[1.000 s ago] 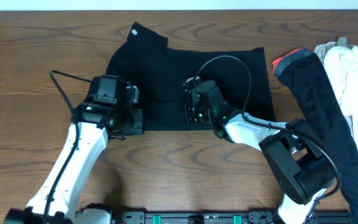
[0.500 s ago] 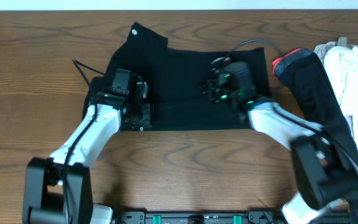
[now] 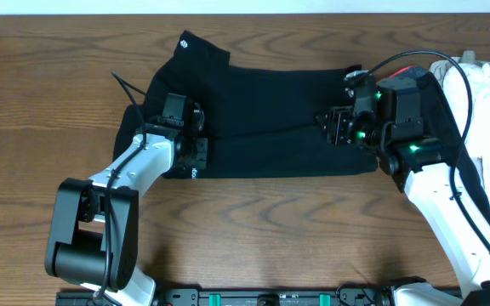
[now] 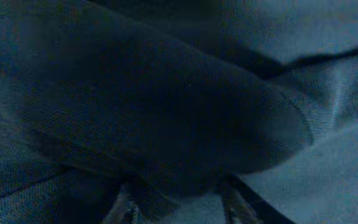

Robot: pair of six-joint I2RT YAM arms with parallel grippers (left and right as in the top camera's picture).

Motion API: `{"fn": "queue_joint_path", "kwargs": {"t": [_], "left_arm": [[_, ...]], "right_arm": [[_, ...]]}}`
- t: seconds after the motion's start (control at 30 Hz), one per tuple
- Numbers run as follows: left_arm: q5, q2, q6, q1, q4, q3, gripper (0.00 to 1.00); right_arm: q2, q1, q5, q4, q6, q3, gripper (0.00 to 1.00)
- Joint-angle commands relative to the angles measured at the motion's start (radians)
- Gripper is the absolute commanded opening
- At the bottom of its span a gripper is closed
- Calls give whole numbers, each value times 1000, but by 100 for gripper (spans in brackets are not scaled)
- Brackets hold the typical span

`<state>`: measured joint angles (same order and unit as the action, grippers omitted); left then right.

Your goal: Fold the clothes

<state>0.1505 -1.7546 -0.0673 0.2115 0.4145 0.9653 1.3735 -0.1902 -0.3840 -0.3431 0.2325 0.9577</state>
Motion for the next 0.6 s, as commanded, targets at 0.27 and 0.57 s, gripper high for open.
{"fn": "queue_joint_path", "kwargs": {"t": [0.27,0.57], "left_arm": [[-13,28,2,2,43,63,13],[-59,52,0,2,18,117,14]], "right_arm": [[0,5,22,-46,-67,10,51],[0,5,45,-51,-74,10,51]]}}
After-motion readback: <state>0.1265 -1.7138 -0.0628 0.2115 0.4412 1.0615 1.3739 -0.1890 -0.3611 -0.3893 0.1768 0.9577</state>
